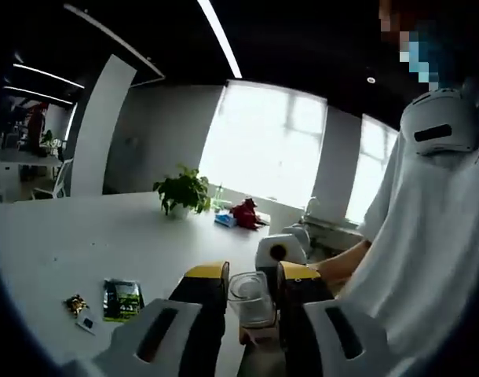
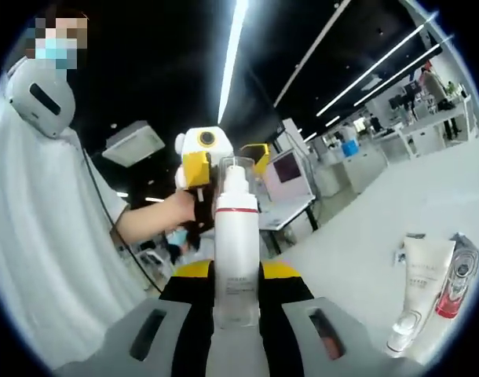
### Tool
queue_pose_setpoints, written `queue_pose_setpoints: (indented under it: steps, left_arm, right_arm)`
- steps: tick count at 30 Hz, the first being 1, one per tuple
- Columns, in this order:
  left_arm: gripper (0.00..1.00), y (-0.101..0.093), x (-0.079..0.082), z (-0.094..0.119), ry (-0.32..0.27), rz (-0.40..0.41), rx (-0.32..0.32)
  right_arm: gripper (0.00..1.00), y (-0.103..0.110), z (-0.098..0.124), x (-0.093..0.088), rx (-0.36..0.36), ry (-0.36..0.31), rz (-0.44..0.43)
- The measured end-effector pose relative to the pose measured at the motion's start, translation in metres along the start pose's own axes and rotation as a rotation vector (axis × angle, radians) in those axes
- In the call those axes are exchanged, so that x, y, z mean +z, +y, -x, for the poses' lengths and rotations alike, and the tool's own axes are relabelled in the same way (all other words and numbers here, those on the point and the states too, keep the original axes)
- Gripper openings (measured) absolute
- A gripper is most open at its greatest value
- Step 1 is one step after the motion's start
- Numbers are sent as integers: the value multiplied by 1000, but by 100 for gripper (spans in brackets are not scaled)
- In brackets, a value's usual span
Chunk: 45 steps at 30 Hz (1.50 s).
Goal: Arrange the skincare products in the storage area until every visible bottle or jar stands upright without overlapping.
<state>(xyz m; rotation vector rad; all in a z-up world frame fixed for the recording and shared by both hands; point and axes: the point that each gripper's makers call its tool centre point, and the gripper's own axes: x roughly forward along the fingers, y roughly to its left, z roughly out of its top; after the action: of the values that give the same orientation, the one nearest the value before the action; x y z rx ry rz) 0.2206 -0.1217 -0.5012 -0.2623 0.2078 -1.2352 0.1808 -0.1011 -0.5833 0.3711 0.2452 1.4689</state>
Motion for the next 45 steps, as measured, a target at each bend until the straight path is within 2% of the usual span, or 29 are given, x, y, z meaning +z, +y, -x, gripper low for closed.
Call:
queue_pose_setpoints:
  steps: [4,5,7,12,13,14,15,16,20,23,25,26,27,28,29,31,34,36,38,41,45]
  left_arm:
    - [28,-4,7,2,-50,45,-18]
    - [33,-2,6,2,-46,44,-10]
    - [36,-2,2,3,-25,51,-6]
    - [21,-12,3,-3,-17,34,-15]
    - [23,-10,5,-4,-27,29,-12]
    - [23,-4,8,-5,-34,26,37]
    - [22,2,9,-5,-23,25,91]
    - [22,5,9,-5,-11,24,120]
    - [22,20,11,-3,32,-61,279]
    - [21,25,17,-5,43,-136,384]
    - [21,30,20,-5,66,-193,473]
    - [21,34,23,-5,80,-237,537]
    - [21,35,25,-4,81,-253,558]
    - [21,40,25,-2,100,-280,608]
    - [21,43,26,0,103,-293,646]
    - [21,39,29,-6,74,-272,674]
    - [21,35,36,-5,15,-212,697]
    - [21,36,40,-1,-12,-181,725]
    - [21,36,44,3,-28,-180,750]
    - [21,34,45,4,-32,-192,777]
    - [21,34,42,4,-19,-194,773]
  right_arm:
    - [21,4,-1,10,23,-44,5]
    - [21,5,-1,14,26,-63,-2]
    - [21,5,-1,19,27,-85,-8]
    - [21,10,-6,26,47,-97,-5]
    - [21,9,-6,26,45,-100,-5]
    - [21,8,-6,27,43,-106,-9]
    - [21,2,-6,30,15,-116,-17]
    - [21,-2,-5,30,-6,-112,-14]
    - [24,-21,-2,32,-164,-38,44]
    - [24,-26,-4,37,-249,21,98]
    - [24,-39,-3,43,-374,53,96]
    - [23,-41,-3,46,-408,53,114]
    - [22,-42,-3,51,-437,47,137]
    - [21,-44,-2,60,-490,15,134]
    - [21,-42,-5,64,-496,2,131]
    - [20,-40,-8,71,-535,7,166]
    - [25,-42,-11,72,-604,69,253]
    - [24,-42,-13,76,-646,66,296]
    - [21,-43,-10,81,-705,41,307]
    - [21,-40,-12,83,-719,25,307]
    - [21,-42,-9,80,-733,21,282]
